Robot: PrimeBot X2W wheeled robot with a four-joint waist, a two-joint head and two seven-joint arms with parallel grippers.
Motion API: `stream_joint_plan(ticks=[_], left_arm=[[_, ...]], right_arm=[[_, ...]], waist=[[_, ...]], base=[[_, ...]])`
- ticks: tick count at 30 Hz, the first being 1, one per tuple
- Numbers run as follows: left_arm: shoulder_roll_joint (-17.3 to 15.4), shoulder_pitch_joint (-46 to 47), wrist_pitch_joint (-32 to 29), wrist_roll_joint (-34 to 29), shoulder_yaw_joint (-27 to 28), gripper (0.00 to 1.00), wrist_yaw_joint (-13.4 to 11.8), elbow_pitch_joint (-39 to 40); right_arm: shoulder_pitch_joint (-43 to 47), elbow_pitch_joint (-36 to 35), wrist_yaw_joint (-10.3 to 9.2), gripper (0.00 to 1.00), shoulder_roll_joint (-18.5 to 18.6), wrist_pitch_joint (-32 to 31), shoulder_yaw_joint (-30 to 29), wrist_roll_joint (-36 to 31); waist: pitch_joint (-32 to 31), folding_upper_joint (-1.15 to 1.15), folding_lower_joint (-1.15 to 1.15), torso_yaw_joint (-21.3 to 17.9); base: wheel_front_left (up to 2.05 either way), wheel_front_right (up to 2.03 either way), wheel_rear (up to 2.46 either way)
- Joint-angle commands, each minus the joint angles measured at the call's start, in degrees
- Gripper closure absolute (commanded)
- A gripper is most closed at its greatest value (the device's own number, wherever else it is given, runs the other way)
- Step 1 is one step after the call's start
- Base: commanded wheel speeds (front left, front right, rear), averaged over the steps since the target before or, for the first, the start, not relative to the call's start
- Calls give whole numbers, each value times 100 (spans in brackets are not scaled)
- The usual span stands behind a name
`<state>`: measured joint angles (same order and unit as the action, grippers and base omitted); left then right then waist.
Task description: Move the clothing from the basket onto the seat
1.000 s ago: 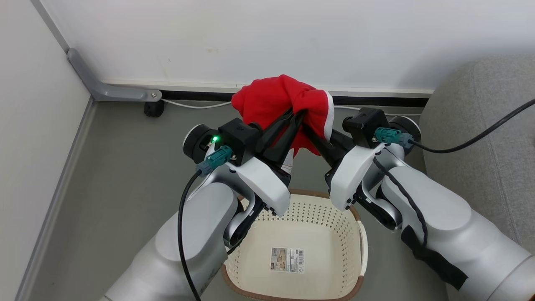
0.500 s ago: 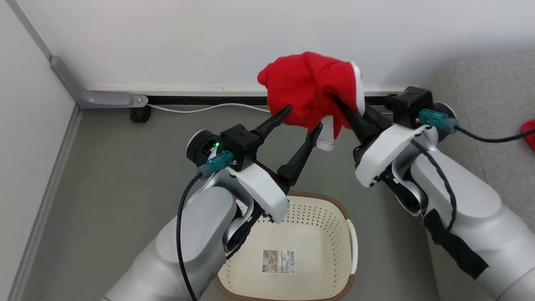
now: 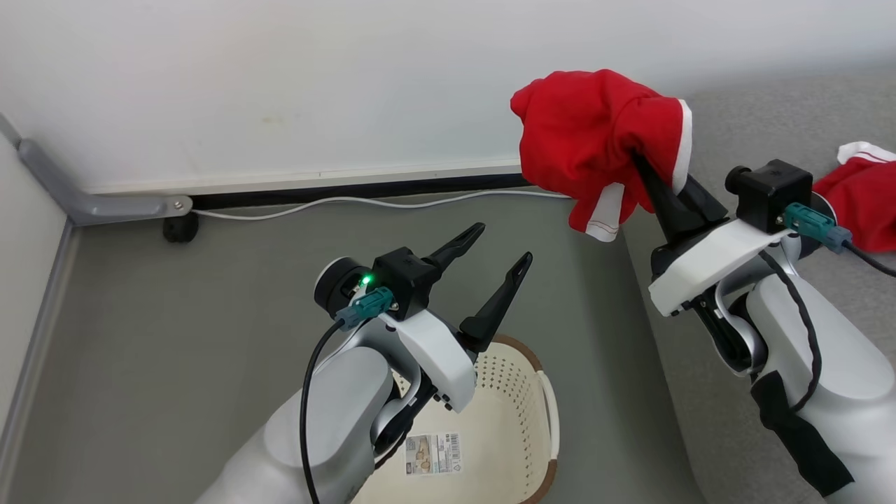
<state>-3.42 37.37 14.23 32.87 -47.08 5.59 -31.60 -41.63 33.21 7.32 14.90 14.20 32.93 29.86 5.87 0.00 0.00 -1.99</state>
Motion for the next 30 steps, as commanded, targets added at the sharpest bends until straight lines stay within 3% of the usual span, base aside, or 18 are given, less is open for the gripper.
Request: stream_joint_plan(ticks=[1,30], left_arm=[[-99,55,65,57,157,0,45,89],[-82,-545,76,-113,335,0,158,309]], right_arm=[[144,-221,17,100,9,79,-125,-118],[1587,-1076,17,100,163,80,-1735,-706]], waist=[[-72,0,0,-236],[-407,0,0,-2706]], base=[[0,0,0],[0,0,0]])
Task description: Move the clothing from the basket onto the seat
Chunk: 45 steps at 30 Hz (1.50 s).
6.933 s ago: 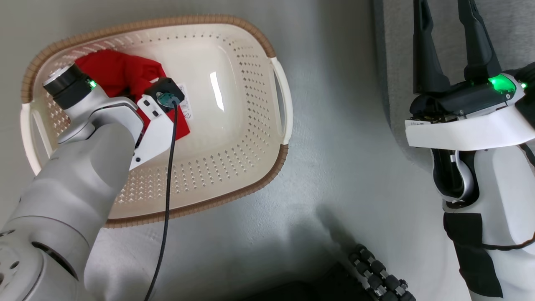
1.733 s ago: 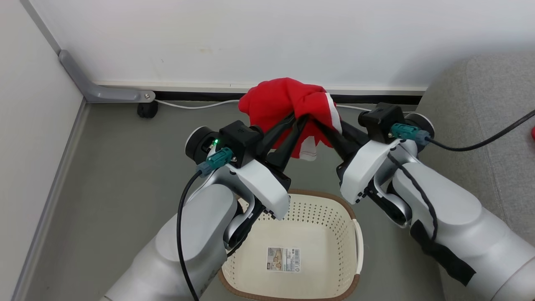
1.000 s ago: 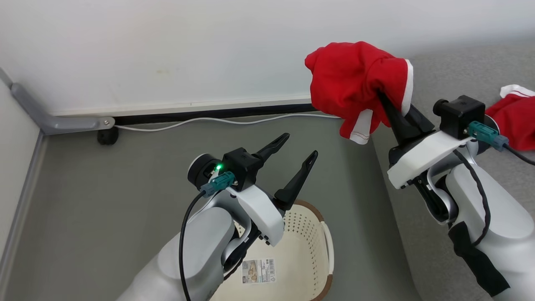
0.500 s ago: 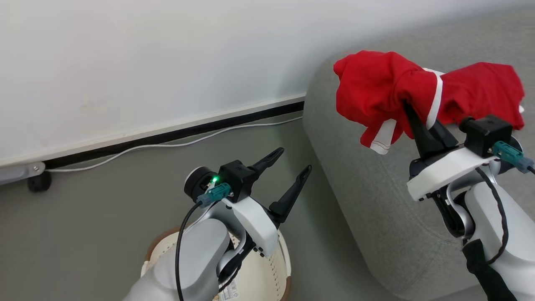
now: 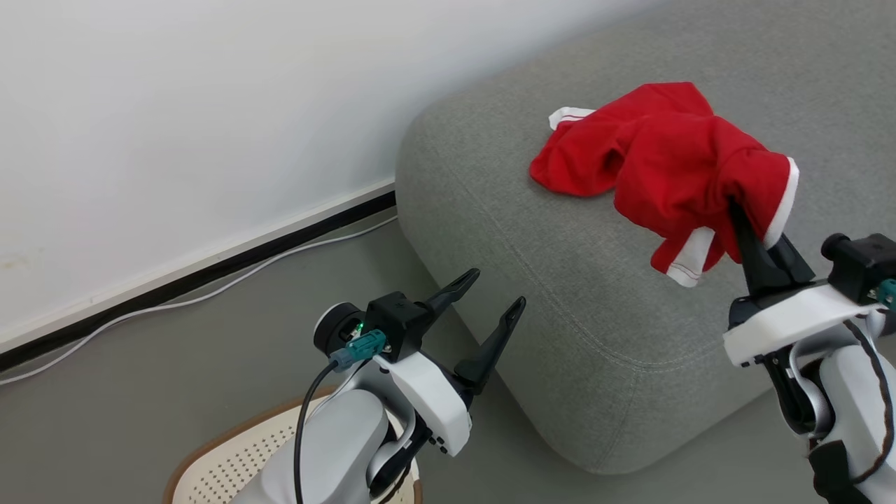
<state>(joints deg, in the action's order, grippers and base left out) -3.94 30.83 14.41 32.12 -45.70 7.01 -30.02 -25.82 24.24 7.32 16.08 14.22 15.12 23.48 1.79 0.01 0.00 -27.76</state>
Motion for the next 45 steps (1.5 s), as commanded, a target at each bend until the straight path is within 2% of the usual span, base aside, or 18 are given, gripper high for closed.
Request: stream_joint_plan(ticks=[1,10,18,25,29,35,39,45], left_arm=[[-21,110,58,-55,179,0,18,162],[15,178,59,-225,77,0,36,167],[-57,250,59,-339,41,0,42,256],[-270,415,48,-460,-84,0,45,358],[-423,606,-16,-498,-244,0,46,480],[-710,928,-133,-540,-475,0,46,755],[-925,1083,-231,-573,-537,0,46,937],[-1167,1122,-330,-547,-589,0,47,1172]], right_arm=[[80,-241,17,100,54,77,-49,-85],[668,-630,17,100,57,78,-1024,-490],[225,-416,17,100,55,78,-1513,-757],[-740,88,17,100,37,78,-1794,-896],[-1256,413,17,100,-24,78,-2148,-984],[-2087,892,17,100,75,78,-2635,-1286],[-2665,1182,17,100,178,78,-3102,-1415],[-3327,1506,17,100,379,78,-3927,-2058]], waist=[[26,-1,0,-154],[270,-1,0,-299],[771,-1,0,-343],[1599,-1,0,-187],[2082,-1,0,-21],[2720,-1,0,295],[3107,-1,0,497],[3533,-1,0,779]], base=[[0,0,0],[0,0,0],[0,0,0],[0,0,0],[0,0,0],[0,0,0],[0,0,0],[0,0,0]])
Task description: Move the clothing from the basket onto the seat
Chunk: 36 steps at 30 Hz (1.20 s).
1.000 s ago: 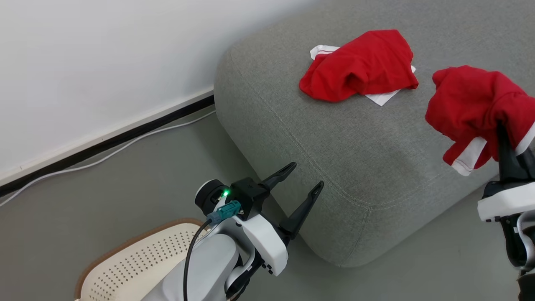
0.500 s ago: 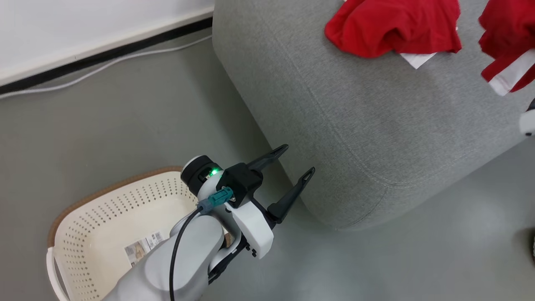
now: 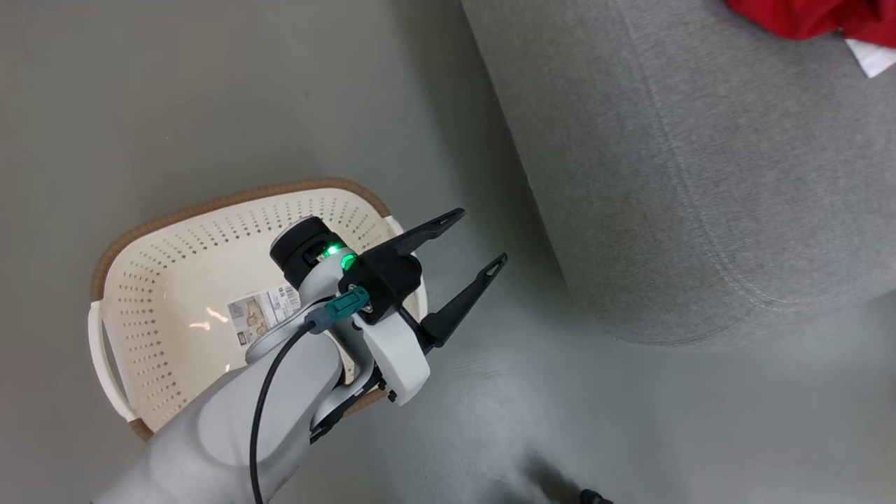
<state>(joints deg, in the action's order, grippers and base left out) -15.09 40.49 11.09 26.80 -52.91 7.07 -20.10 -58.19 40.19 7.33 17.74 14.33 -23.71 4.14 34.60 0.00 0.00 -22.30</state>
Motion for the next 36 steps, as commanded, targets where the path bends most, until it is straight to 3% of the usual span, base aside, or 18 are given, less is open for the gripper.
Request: stream_joint_plan(ticks=[1,6,16,17,18,20,21,27,36], left_arm=[[-80,154,-1,-10,127,0,41,207],[-127,181,-9,38,128,0,40,299],[-106,238,102,141,146,0,34,215],[-99,248,121,151,169,0,17,194],[-99,248,121,151,169,0,17,194],[-84,261,157,184,213,0,3,149],[-72,262,178,202,233,0,2,127],[30,236,274,272,267,0,5,-14],[196,88,375,381,375,0,18,-270]], right_arm=[[-188,-26,16,100,249,67,-168,-245],[-626,333,16,100,336,67,-801,-797],[-610,1020,16,100,-122,67,-1601,-1547],[-563,1045,16,87,-152,67,-1613,-1572],[-563,1045,16,87,-152,67,-1613,-1572],[-425,1078,16,53,-217,67,-1611,-1577],[-323,1070,16,1,-251,67,-1592,-1571],[357,904,16,0,-406,67,-1147,-1304],[1671,529,16,0,-481,67,31,-497]], waist=[[305,0,0,281],[525,0,0,537],[662,0,0,818],[654,0,0,834],[654,0,0,834],[625,0,0,847],[591,0,0,856],[326,0,0,895],[-293,0,0,995]], base=[[0,0,0],[0,0,0],[0,0,0],[0,0,0],[0,0,0],[0,0,0],[0,0,0],[0,0,0],[0,0,0]])
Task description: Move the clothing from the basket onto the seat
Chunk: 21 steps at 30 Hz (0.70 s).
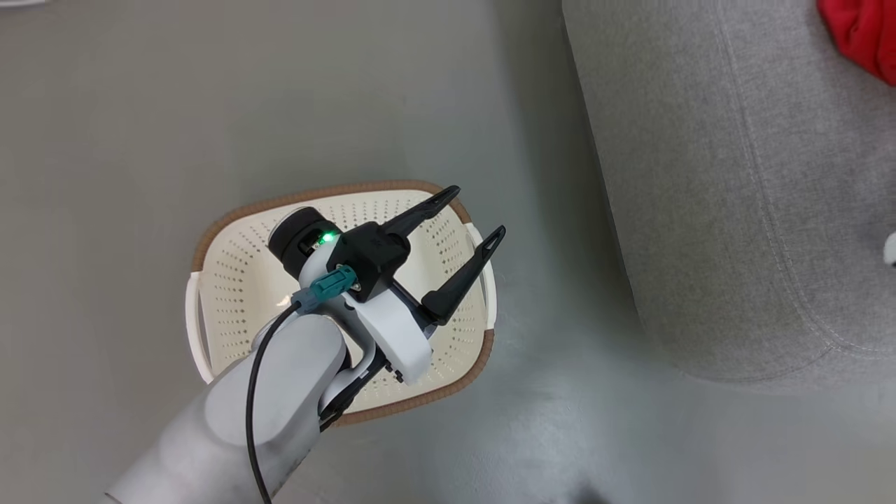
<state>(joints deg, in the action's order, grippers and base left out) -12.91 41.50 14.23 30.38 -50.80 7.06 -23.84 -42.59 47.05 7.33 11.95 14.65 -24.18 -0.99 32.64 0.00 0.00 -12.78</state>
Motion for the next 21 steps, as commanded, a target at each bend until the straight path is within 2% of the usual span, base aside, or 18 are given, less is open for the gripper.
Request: stream_joint_plan(ticks=[1,10,21], left_arm=[[-6,-38,65,33,186,0,20,77],[130,-449,75,-13,713,0,18,-30],[217,-1244,76,-305,2099,0,-180,-301]], right_arm=[[201,-174,16,0,89,35,193,90],[773,-798,16,0,-170,35,1162,566],[1151,-1304,16,0,-277,35,2305,1030]], waist=[[-154,0,0,62],[-757,0,0,279],[-1641,0,0,767]], base=[[0,0,0],[0,0,0],[0,0,0]])
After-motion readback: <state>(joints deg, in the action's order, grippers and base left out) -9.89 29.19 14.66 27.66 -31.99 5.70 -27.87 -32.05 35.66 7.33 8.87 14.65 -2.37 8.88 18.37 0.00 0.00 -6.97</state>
